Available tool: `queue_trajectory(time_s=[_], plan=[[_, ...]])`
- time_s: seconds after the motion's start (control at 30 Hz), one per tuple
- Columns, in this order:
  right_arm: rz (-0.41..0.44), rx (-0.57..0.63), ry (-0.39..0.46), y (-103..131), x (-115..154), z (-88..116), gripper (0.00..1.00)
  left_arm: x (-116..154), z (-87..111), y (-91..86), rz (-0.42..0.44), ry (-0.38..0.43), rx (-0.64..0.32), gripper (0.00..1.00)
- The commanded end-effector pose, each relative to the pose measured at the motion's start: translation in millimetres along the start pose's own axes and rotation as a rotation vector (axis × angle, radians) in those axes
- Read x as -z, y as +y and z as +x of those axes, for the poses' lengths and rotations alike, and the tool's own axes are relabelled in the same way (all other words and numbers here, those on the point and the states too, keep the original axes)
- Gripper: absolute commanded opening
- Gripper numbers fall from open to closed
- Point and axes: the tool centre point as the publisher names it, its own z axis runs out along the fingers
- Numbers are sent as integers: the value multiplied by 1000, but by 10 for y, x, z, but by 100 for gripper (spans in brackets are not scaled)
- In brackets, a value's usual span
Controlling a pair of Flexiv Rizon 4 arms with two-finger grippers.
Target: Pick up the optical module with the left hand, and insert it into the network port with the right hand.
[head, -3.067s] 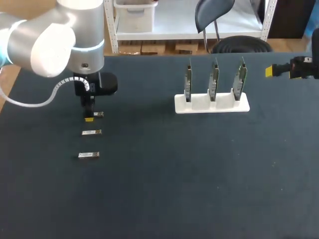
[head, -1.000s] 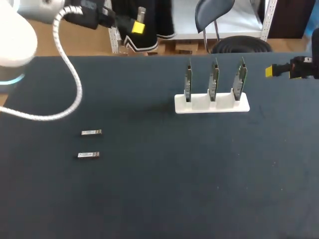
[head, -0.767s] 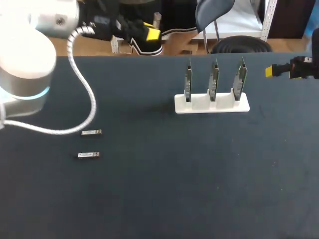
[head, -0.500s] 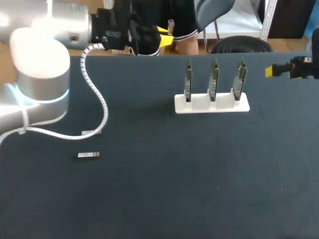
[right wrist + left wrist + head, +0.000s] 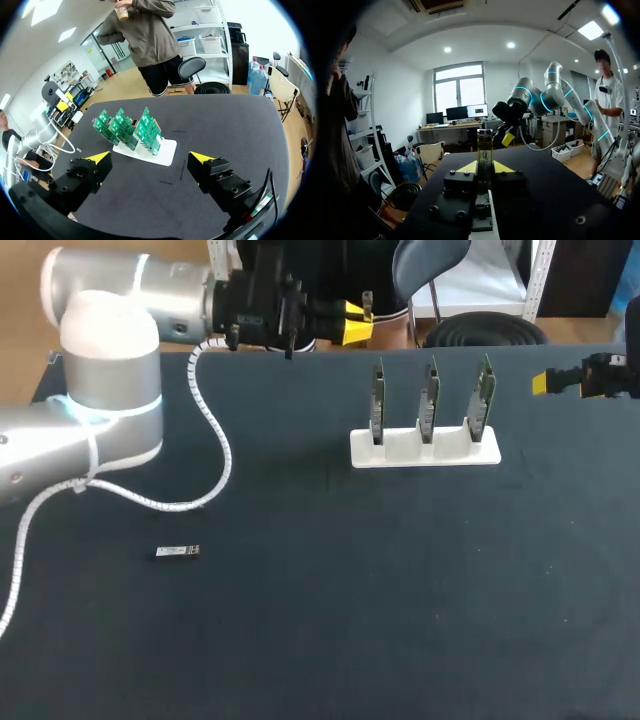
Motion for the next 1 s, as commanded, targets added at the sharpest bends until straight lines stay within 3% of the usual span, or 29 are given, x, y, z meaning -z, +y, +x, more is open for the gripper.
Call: queue_trajectory(time_s=[0.03,0.53,0.83,1.0], plan=[[0,0,0,0,1,0,100,-7,27,34,74,2,4,0],[0,0,0,0,1,0,100,-264,93,29,16,-11,10,0],[0,0,0,0,1,0,100,-242,208,68,-22,28,19,0],[0,0,0,0,1,0,100,-223,220,51,1,35,6,0]])
